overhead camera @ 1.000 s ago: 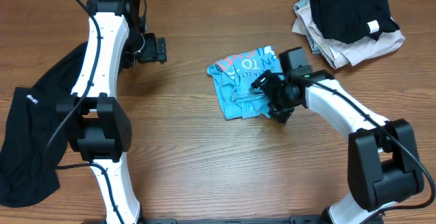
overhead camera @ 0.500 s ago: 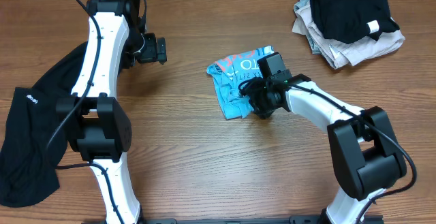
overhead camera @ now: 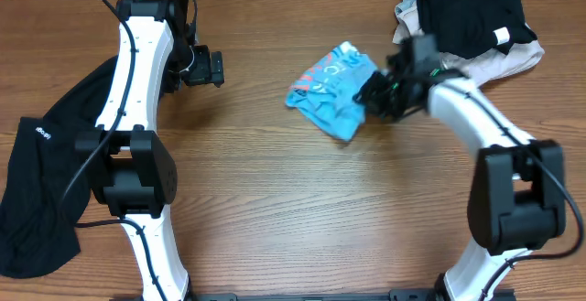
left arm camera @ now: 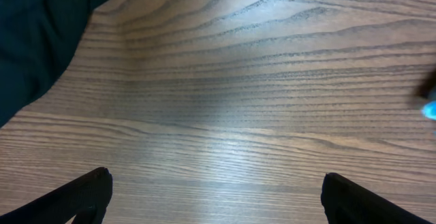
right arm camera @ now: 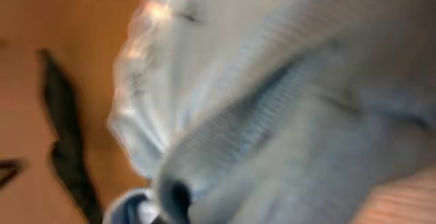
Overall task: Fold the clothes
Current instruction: 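Carry the blue shirt to the top-right clothes stack with the right gripper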
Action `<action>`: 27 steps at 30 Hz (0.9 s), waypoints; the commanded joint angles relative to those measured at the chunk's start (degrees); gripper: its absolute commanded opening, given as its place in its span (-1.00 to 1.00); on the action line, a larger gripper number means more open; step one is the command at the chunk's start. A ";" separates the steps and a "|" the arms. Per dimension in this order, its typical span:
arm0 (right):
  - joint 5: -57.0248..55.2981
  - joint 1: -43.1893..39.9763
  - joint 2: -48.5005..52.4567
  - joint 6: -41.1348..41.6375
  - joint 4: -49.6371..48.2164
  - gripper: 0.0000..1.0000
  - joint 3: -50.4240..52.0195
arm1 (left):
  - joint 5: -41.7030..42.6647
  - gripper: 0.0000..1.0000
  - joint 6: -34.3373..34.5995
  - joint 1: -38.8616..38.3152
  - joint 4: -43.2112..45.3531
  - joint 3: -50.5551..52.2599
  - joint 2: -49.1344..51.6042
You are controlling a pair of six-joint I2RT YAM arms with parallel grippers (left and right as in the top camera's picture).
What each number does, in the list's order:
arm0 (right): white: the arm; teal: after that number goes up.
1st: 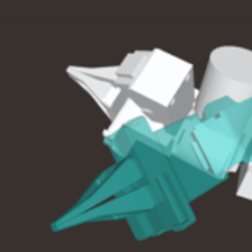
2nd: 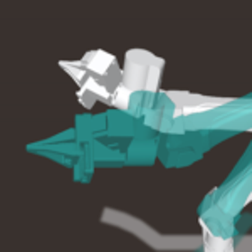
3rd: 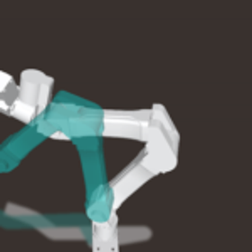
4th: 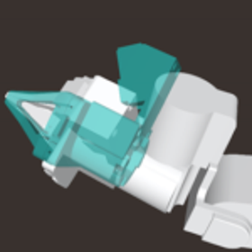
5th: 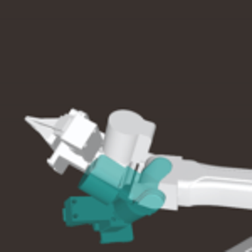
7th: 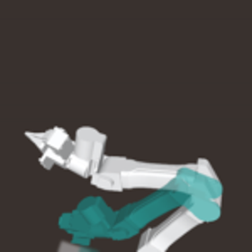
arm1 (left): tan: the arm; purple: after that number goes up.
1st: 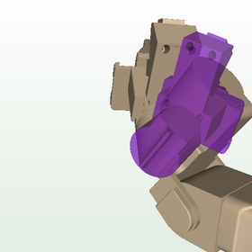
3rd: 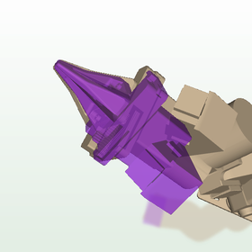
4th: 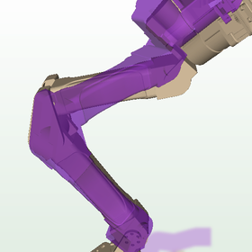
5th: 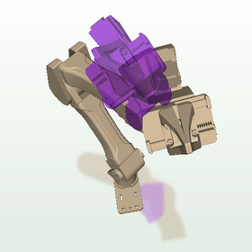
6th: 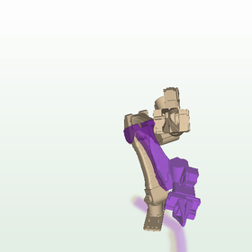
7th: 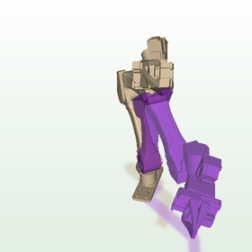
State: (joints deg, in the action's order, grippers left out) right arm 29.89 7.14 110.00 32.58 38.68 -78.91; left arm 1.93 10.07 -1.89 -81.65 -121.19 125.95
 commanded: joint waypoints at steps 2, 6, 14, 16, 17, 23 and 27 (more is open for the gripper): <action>6.75 -1.81 -3.98 -14.64 13.33 -0.92 -19.54 | 0.44 1.00 -1.09 -0.37 -0.20 0.09 0.33; 2.51 -1.81 -3.98 -16.55 21.22 -0.92 -31.76 | 0.46 1.00 -1.09 -0.37 -0.20 0.09 0.33; -10.03 -3.69 -3.98 -16.55 21.18 -0.92 -46.82 | 0.46 1.00 -1.09 -0.37 -0.26 0.09 0.33; -13.79 -4.81 -3.98 -16.55 18.32 -0.92 -47.93 | 0.46 1.00 -1.09 -0.37 -0.24 0.09 0.33; -15.34 -5.31 -3.98 -16.55 16.74 -0.92 -47.95 | 0.46 1.00 -1.09 -0.37 -0.22 0.09 0.33; -22.34 -8.07 -2.54 -16.09 7.19 -0.92 -47.89 | 0.44 1.00 -1.09 -0.37 -0.22 0.09 0.33; -23.85 -10.25 -0.26 -16.15 1.55 -0.92 -47.89 | 0.42 1.00 -1.09 -0.37 -0.13 0.09 0.33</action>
State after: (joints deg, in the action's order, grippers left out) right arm 9.50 -1.91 108.44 16.86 42.65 -124.95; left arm 1.96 10.07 -1.87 -81.69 -121.19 125.95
